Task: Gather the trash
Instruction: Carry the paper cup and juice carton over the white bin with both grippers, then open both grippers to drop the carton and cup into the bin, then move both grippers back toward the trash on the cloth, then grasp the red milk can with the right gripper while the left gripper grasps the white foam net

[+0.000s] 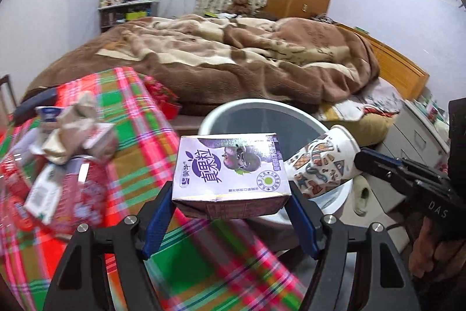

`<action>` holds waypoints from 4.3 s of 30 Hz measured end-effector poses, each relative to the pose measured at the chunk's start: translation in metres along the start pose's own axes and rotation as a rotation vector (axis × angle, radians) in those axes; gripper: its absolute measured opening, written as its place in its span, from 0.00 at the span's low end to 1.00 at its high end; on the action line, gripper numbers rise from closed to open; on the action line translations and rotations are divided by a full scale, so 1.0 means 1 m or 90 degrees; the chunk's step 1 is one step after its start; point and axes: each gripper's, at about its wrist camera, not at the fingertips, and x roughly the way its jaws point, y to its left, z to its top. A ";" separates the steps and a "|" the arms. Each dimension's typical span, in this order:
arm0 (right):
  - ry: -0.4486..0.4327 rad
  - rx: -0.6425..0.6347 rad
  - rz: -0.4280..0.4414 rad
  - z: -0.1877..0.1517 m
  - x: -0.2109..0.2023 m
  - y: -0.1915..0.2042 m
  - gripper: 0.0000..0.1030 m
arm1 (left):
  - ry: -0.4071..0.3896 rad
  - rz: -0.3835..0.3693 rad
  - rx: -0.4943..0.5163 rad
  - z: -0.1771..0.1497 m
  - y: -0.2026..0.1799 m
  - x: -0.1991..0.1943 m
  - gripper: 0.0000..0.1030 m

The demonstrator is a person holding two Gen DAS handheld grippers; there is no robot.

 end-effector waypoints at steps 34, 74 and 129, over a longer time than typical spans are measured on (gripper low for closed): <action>0.043 0.049 -0.059 -0.010 0.014 -0.039 0.50 | 0.024 -0.048 -0.001 0.012 -0.024 0.057 0.72; 0.063 -0.069 0.117 -0.018 0.027 0.087 0.67 | -0.041 0.152 -0.132 -0.082 0.094 -0.105 0.57; 0.168 -0.074 0.048 0.003 0.146 0.180 0.60 | 0.012 0.401 -0.320 -0.089 0.288 -0.098 0.27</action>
